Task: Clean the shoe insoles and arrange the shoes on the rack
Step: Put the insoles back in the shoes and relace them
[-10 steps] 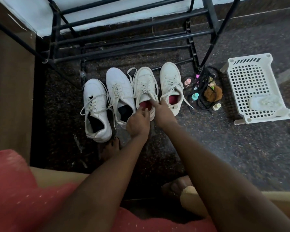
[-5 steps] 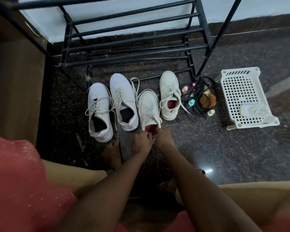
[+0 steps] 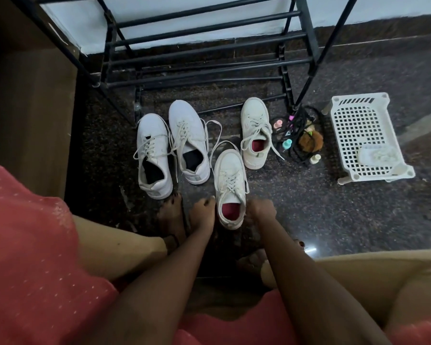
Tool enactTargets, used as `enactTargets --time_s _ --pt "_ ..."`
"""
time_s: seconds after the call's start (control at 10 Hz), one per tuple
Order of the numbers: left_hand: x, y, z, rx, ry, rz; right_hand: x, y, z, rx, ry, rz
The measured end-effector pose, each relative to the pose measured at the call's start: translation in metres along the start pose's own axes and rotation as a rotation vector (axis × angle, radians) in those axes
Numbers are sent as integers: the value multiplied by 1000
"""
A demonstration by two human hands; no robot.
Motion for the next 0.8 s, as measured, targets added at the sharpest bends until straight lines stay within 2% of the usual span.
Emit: enactTargets --time_s 0.1,0.2,0.3,0.4,0.6,0.7,0.8 --pt "-4 -10 -10 61 257 21 4 -4 -7 -17 -384 -76" --pt "-7 -16 -23 110 406 83 -20 -68 -29 -80 -573 -110" --pt "-7 -24 -35 130 539 132 -12 -55 -29 -55 -770 -160" --pt "-6 -33 -44 157 590 155 22 -2 -18 16 -736 -168" --pt "5 -35 -45 51 600 241 21 10 -4 -71 -600 -141" --pt "14 -38 -54 32 665 267 10 9 -4 -140 -632 -142" --pt "21 -36 -57 23 680 241 6 7 -7 -116 -667 -159"
Point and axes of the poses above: each hand's wrist, its own y-axis away from the middle knuckle, its own z-axis out of the back of the hand, x = y × z, the point moved 8 cm from there along -y, towards the middle knuckle, and after that the axes turned 7 degrees about -y, right-handed, at the moved point
